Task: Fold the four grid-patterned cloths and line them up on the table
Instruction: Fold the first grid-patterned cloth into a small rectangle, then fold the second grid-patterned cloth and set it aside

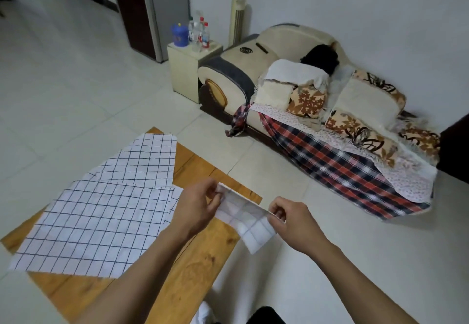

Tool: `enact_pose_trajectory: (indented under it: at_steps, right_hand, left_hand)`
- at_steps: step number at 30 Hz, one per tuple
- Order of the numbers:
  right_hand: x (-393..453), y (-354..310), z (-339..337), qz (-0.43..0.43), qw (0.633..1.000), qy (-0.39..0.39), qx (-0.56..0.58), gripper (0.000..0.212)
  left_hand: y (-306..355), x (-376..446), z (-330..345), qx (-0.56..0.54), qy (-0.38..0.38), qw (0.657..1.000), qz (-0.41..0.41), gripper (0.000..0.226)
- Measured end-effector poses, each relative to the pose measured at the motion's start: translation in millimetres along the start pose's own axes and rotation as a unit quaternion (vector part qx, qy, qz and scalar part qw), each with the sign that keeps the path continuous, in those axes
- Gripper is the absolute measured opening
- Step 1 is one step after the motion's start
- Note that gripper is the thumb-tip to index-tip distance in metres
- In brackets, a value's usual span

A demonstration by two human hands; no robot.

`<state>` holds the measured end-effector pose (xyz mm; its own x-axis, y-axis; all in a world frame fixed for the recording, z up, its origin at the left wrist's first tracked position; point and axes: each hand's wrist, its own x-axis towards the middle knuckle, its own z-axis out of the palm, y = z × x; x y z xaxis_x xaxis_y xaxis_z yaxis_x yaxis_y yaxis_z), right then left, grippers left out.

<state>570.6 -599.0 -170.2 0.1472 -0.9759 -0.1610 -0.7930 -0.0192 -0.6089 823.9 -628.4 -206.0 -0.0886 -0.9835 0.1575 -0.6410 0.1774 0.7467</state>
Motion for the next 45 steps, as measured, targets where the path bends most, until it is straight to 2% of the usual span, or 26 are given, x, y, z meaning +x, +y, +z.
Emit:
enact_pose_trajectory:
  at_steps: [5, 8, 15, 24, 27, 30, 32, 37, 45]
  right_hand:
    - [47, -1, 17, -0.021, 1.000, -0.016, 0.016, 0.019]
    - [77, 6, 25, -0.022, 0.998, -0.039, 0.033, 0.013]
    - [153, 56, 45, -0.027, 0.994, -0.096, 0.035, 0.018]
    - [235, 138, 98, 0.009, 0.977, -0.210, 0.028, 0.025]
    - [244, 157, 108, 0.039, 0.965, -0.256, 0.042, 0.011]
    - [249, 163, 93, 0.052, 0.954, -0.294, 0.029, 0.044]
    - [260, 163, 82, 0.049, 0.955, -0.292, 0.016, 0.047]
    - [291, 156, 62, 0.022, 0.967, -0.254, -0.003, 0.038]
    - [291, 91, 53, -0.092, 0.964, -0.245, -0.038, 0.032]
  left_hand:
    - [2, 38, 10, 0.006, -0.009, 1.000, 0.015, 0.009]
    - [2, 59, 19, 0.015, -0.022, 1.000, 0.010, 0.008]
    - [-27, 111, 61, 0.072, -0.043, 0.995, -0.061, 0.003]
    - [-83, 172, 162, 0.175, -0.140, 0.962, -0.158, 0.010]
    - [-104, 187, 180, 0.209, -0.195, 0.939, -0.194, 0.015]
    - [-115, 198, 177, 0.245, -0.220, 0.915, -0.233, 0.039]
    - [-116, 205, 169, 0.264, -0.214, 0.906, -0.252, 0.043]
    - [-103, 204, 138, 0.259, -0.153, 0.919, -0.254, 0.035]
    - [-67, 126, 63, 0.210, -0.028, 0.926, -0.312, 0.035]
